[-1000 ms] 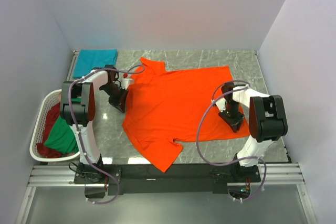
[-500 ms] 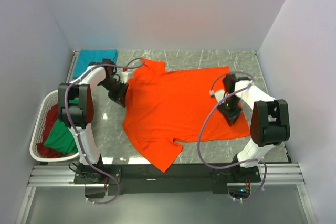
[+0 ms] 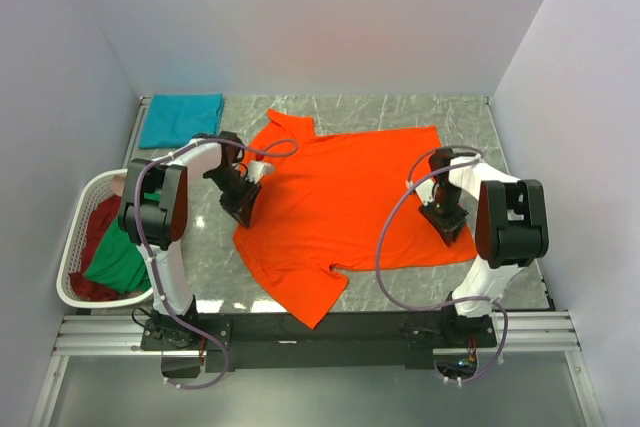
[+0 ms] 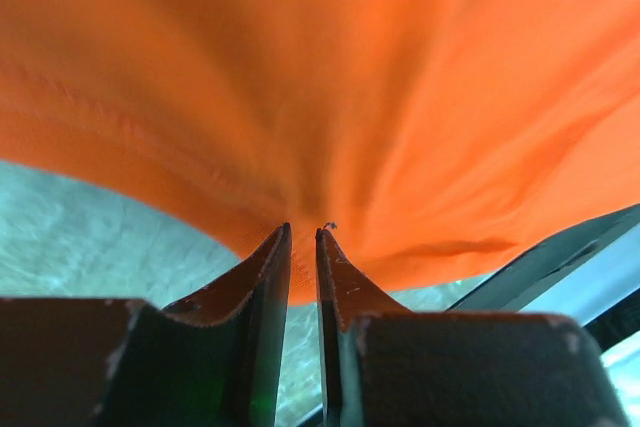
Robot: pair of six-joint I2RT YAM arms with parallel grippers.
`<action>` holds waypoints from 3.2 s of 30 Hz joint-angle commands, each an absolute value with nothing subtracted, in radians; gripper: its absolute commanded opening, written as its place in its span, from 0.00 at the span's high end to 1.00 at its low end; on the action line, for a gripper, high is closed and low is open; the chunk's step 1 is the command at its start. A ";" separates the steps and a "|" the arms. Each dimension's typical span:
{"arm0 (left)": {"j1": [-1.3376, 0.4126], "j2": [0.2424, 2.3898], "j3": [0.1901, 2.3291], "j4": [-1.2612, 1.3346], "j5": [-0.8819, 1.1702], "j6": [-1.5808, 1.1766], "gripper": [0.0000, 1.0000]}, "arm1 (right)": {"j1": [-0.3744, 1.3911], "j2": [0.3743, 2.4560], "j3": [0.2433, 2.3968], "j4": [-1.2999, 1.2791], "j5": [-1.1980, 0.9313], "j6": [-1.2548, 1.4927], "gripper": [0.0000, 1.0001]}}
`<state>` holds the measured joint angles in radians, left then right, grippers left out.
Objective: Fold and stack the t-shirts
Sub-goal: Flatten the tshirt out
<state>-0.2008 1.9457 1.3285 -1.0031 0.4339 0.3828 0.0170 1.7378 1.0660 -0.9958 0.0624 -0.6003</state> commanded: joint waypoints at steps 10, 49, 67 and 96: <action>-0.198 1.908 1.224 -1.051 0.241 0.451 0.77 | 0.093 1.680 0.896 -1.014 0.107 -0.634 0.70; -0.086 2.405 2.227 -0.353 0.463 -0.140 0.30 | -0.117 2.322 2.166 -0.729 -0.144 -0.258 0.56; -0.101 2.537 2.258 -0.367 0.397 -0.156 0.28 | -0.101 2.470 2.290 -0.758 -0.150 -0.244 0.46; -0.112 2.620 2.292 -0.295 0.462 -0.293 0.28 | -0.058 2.594 2.430 -0.905 -0.041 -0.213 0.39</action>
<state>-0.1062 2.6041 2.2559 -0.3233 0.4477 -0.2607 -0.0658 2.5828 2.3901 -0.8955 -0.0860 -0.2291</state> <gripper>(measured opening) 0.720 0.605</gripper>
